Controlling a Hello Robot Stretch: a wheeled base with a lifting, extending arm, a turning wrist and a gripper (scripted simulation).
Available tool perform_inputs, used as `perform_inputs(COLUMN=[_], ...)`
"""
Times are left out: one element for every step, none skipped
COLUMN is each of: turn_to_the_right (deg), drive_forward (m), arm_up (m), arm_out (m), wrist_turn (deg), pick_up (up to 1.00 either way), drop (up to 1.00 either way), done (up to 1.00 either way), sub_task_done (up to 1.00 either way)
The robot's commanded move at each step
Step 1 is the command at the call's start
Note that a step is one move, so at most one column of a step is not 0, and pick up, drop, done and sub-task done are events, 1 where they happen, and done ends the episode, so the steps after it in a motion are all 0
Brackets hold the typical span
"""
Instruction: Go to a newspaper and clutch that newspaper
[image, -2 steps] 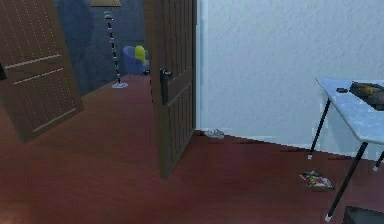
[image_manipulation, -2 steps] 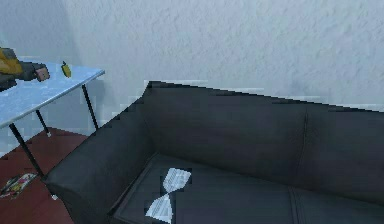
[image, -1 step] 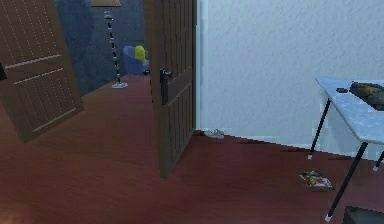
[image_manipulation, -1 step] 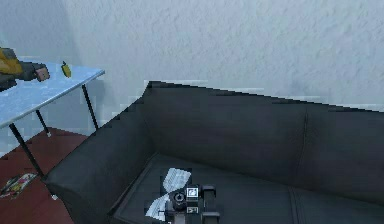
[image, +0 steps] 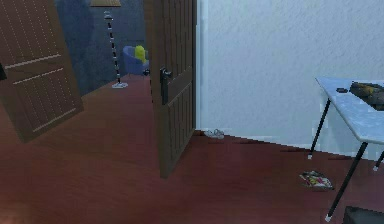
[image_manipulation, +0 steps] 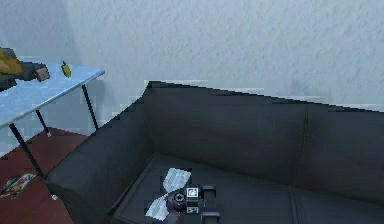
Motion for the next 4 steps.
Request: perform_inputs(turn_to_the_right=[0.0,0.0,0.0,0.0], drive_forward=[0.00,0.00,0.00,0.00], arm_up=[0.00,0.00,0.00,-0.30], arm_out=[0.00,0.00,0.00,0.00], wrist_turn=[45.0,45.0,27.0,0.0], pick_up=[0.00,0.00,0.00,0.00], drop=[0.00,0.00,0.00,0.00], done=[0.00,0.00,0.00,0.00], sub_task_done=[0.00,0.00,0.00,0.00])
